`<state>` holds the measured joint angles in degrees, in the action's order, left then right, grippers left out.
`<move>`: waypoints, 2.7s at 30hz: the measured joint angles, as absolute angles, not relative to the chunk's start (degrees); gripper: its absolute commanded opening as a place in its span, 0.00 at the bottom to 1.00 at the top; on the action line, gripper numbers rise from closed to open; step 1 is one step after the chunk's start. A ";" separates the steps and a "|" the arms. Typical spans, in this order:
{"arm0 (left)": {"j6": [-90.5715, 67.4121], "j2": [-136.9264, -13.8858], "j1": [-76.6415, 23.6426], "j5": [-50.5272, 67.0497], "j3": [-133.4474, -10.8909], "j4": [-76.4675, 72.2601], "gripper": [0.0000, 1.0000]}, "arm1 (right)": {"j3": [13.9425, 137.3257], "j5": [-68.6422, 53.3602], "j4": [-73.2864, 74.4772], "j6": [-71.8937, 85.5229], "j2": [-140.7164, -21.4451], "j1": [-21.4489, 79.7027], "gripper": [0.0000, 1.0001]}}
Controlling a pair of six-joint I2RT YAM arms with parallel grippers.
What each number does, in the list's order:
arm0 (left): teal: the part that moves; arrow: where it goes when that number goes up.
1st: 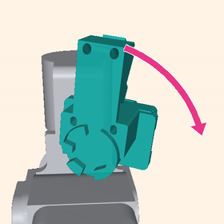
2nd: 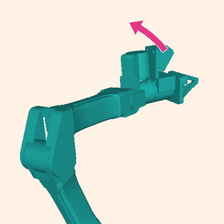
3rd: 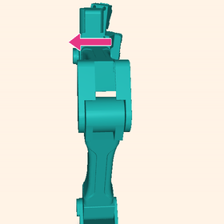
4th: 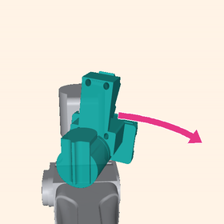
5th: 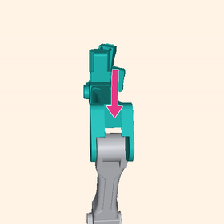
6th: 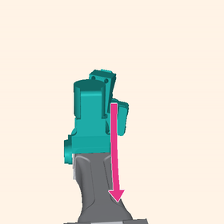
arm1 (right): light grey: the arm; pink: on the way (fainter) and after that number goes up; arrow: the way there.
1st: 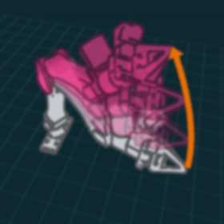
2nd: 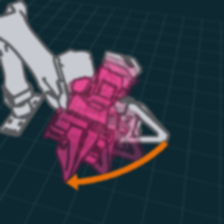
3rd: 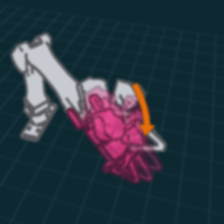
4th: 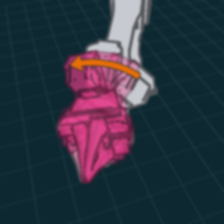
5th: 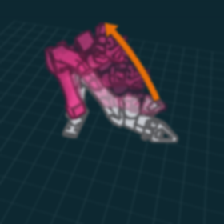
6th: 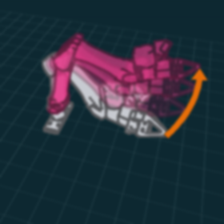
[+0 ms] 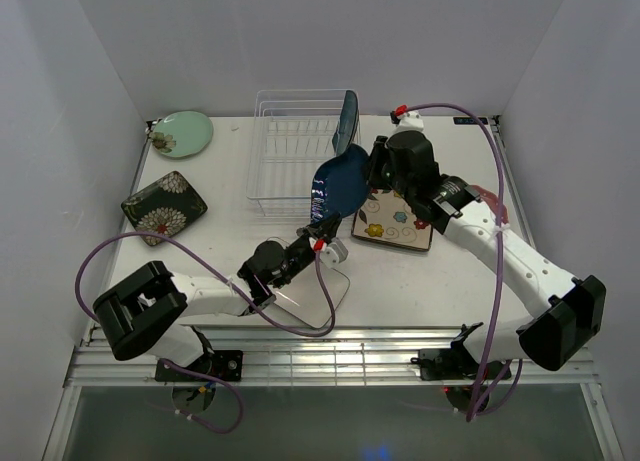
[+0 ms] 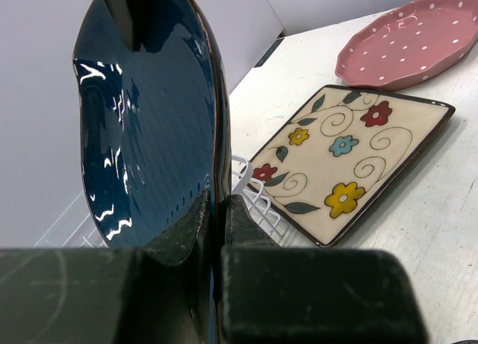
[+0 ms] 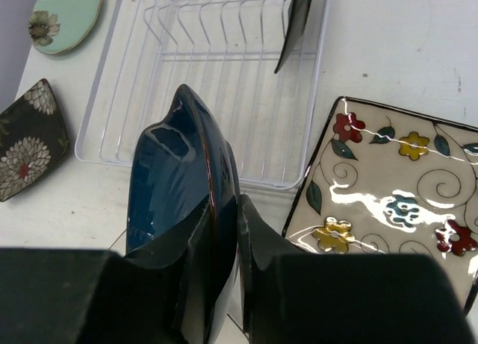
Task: Load the plates into the dish rack
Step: Insert the plate into the dish rack.
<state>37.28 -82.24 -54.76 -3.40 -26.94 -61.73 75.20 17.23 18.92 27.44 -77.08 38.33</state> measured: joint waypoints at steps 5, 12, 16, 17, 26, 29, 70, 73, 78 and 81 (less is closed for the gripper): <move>38.59 -82.37 -55.11 -3.27 -26.94 -61.58 0.00 | 75.26 19.79 21.26 26.30 -77.25 38.30 0.08; 38.48 -82.96 -55.22 -3.42 -26.94 -62.13 0.12 | 75.26 20.25 21.50 25.87 -77.25 38.39 0.08; 38.37 -83.02 -55.24 -3.62 -26.96 -62.13 0.24 | 75.26 20.32 21.41 25.76 -77.25 38.48 0.08; 38.33 -83.05 -55.27 -3.62 -27.03 -62.11 0.26 | 75.26 20.47 21.45 25.65 -77.25 38.57 0.08; 36.42 -83.07 -55.24 -4.84 -29.61 -62.08 0.35 | 79.83 21.34 22.81 23.51 -79.11 39.51 0.08; 35.94 -83.09 -55.24 -5.37 -30.92 -62.02 0.39 | 82.32 21.30 23.86 22.92 -80.64 39.81 0.08; 22.76 -67.40 -51.05 -6.22 -38.68 -45.12 0.98 | 106.37 35.90 19.29 8.99 -103.57 40.47 0.08; 19.27 -67.42 -47.37 -5.52 -39.68 -43.20 0.98 | 108.01 37.34 17.85 7.70 -106.15 40.34 0.08; 12.51 -68.69 -39.51 -3.99 -41.80 -39.90 0.98 | 110.96 39.86 16.71 5.54 -110.89 39.83 0.08; 9.96 -69.82 -37.65 -3.79 -42.72 -38.81 0.98 | 112.27 41.15 16.05 4.80 -113.14 39.31 0.08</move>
<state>9.96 -69.82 -37.65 -3.79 -42.72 -38.81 112.27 41.15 16.05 4.80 -113.14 39.31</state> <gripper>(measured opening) 0.975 0.156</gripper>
